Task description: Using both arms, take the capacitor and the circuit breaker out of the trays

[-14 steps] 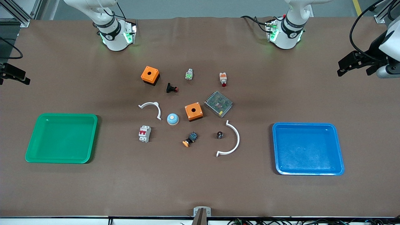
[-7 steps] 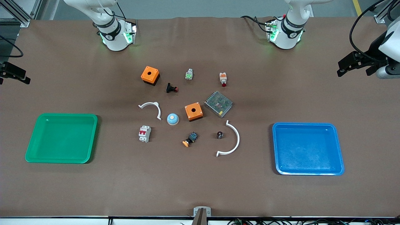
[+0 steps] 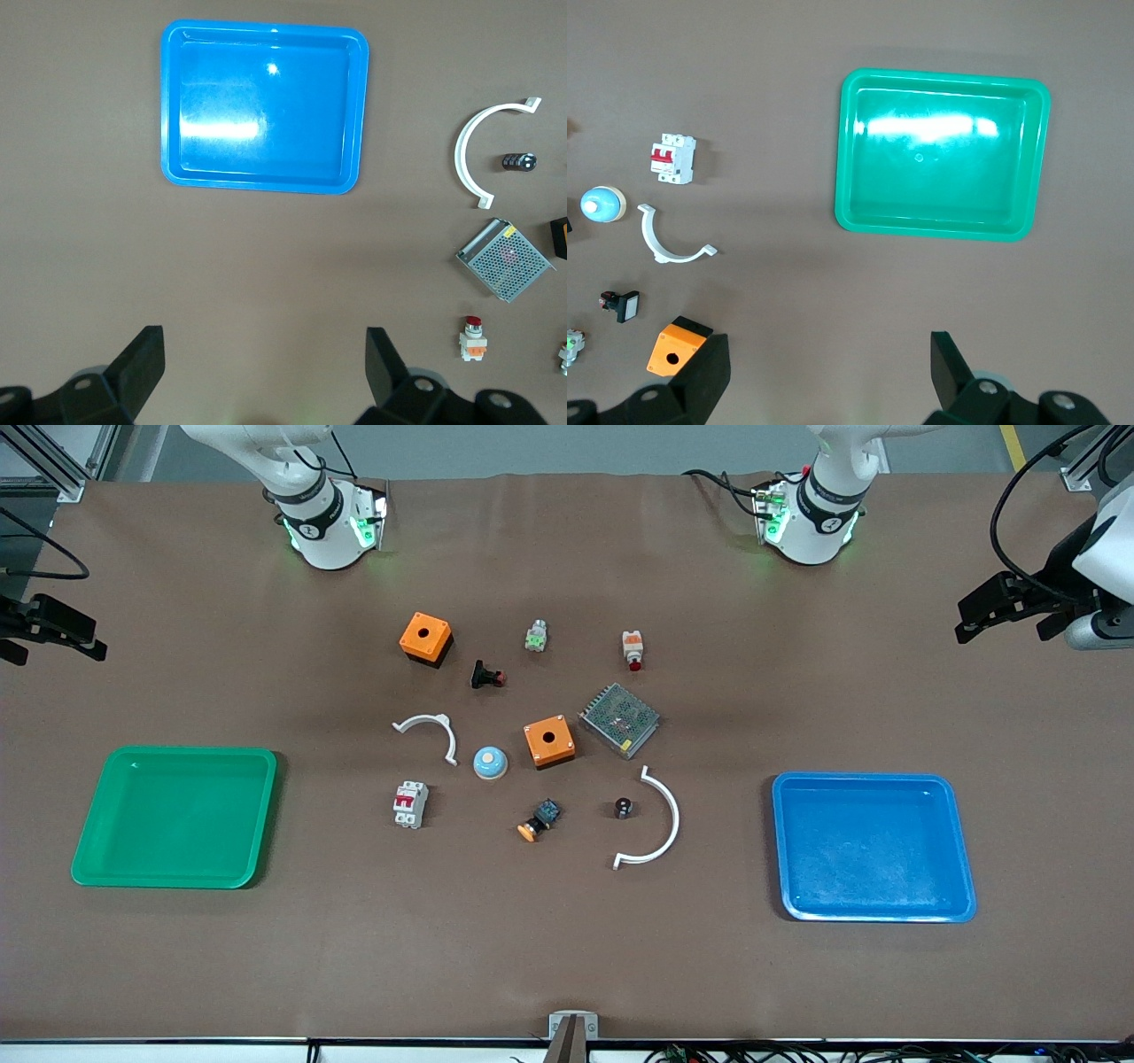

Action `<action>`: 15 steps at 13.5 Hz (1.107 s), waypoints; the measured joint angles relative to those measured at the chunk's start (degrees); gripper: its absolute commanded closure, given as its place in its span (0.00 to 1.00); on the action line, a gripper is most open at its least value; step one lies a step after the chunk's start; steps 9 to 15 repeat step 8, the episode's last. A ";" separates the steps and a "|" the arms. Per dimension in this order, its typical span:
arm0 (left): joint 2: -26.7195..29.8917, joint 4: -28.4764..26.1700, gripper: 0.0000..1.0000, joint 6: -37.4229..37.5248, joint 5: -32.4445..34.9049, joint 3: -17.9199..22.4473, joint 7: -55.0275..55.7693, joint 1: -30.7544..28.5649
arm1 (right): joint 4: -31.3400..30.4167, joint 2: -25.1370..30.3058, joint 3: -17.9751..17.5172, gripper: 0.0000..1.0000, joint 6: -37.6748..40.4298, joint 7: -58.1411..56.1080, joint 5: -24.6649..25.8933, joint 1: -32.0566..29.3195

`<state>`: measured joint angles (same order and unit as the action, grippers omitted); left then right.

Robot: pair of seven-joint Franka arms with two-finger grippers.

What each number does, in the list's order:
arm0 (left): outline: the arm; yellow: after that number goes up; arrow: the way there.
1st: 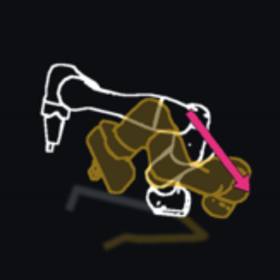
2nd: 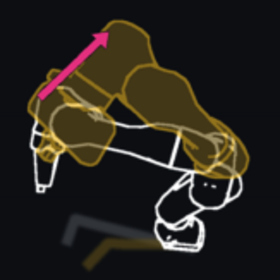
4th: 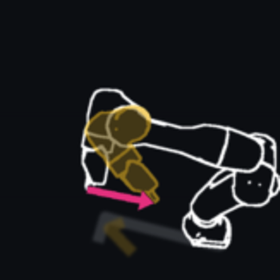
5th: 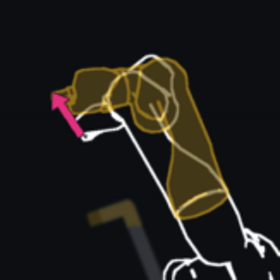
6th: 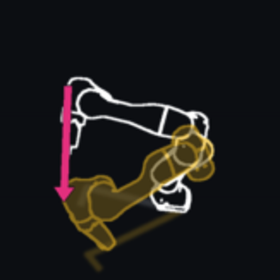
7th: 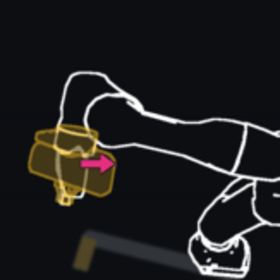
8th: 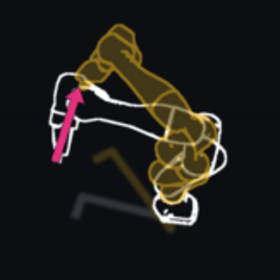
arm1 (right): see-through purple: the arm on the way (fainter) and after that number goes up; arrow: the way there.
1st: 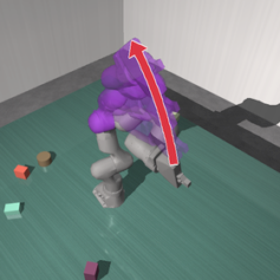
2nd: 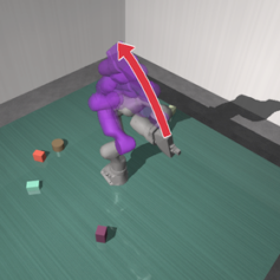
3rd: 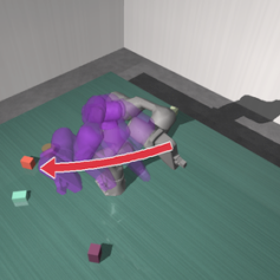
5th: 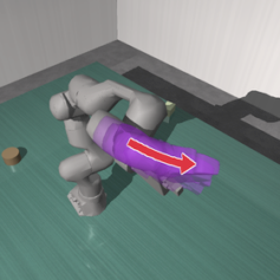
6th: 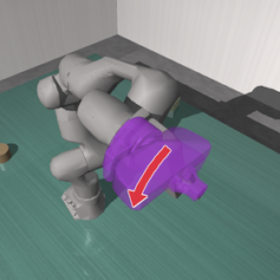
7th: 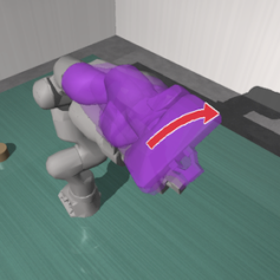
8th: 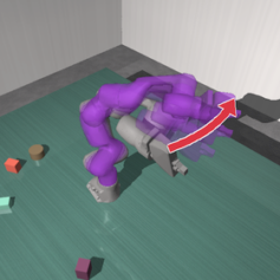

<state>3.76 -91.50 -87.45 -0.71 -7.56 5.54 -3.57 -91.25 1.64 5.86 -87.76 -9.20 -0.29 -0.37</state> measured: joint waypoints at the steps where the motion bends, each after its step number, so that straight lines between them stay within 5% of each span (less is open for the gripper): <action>1: 0.00 0.00 0.00 0.00 0.00 0.00 0.00 0.00 | 0.00 0.03 -0.18 0.00 0.00 0.00 -0.05 0.00; 15: -0.32 -0.01 0.00 0.00 0.00 -0.01 0.00 0.00 | 0.00 0.13 -0.22 0.00 -0.01 3.79 -1.42 -0.01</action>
